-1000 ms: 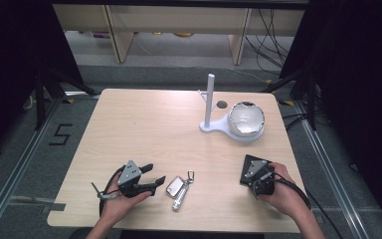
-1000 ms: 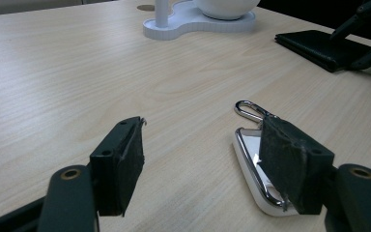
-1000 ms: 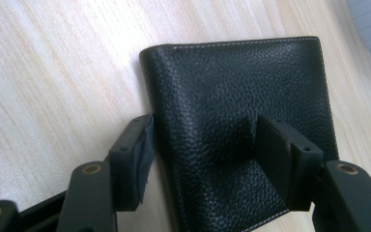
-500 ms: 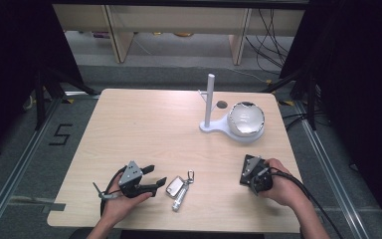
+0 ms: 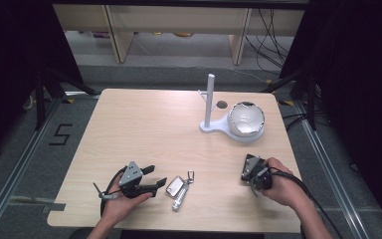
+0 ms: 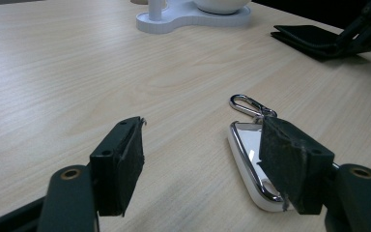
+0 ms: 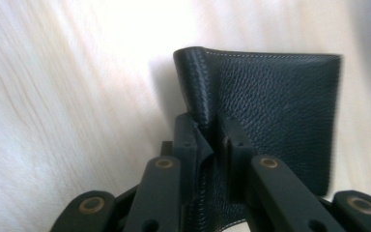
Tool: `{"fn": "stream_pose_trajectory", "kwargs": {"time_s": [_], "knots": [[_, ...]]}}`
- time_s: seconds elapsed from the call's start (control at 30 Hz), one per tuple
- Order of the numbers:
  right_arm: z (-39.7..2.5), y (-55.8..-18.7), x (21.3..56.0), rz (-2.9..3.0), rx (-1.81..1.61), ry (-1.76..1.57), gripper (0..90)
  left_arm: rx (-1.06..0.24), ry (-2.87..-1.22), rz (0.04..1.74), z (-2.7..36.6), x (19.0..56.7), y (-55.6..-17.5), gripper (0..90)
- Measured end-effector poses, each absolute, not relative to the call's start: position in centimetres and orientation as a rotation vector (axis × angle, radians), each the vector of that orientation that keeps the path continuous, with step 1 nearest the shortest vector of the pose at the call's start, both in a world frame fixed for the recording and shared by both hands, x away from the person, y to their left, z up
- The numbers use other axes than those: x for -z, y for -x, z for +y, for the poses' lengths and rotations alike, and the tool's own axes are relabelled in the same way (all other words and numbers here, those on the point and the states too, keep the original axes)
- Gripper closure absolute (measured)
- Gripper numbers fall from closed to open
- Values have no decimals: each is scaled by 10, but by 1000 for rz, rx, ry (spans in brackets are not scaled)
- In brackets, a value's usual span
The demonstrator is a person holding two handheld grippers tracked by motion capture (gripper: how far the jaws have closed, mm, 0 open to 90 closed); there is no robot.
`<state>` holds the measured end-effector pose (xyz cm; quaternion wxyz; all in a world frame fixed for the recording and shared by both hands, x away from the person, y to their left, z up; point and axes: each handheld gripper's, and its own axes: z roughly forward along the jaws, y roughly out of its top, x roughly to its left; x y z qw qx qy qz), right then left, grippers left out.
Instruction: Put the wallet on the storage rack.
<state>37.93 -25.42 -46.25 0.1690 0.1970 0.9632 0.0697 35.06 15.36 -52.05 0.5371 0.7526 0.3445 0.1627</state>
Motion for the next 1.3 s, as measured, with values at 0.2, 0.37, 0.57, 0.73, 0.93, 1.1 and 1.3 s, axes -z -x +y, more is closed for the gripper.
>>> {"fn": "stream_pose_trajectory", "kwargs": {"time_s": [0.2,0.37,0.57,0.73,0.93,1.1,1.3], "knots": [[-262,-384,420,2700,-292,-695,823,-392,-1799,826,154,521,-350,319],[-272,-393,386,2712,-369,-741,826,-386,-1800,814,154,521,-350,319],[-278,-407,363,2695,-328,-738,827,-388,-1801,823,154,521,-350,319],[-280,-418,352,2719,-304,-741,824,-388,-1796,818,155,521,-350,319],[-279,-425,345,2761,-264,-703,824,-387,-1800,816,155,522,-350,319],[-278,-432,341,2789,-260,-668,823,-389,-1798,815,155,522,-350,319],[-275,-437,331,2782,-278,-605,823,-389,-1801,816,154,522,-350,320]]}}
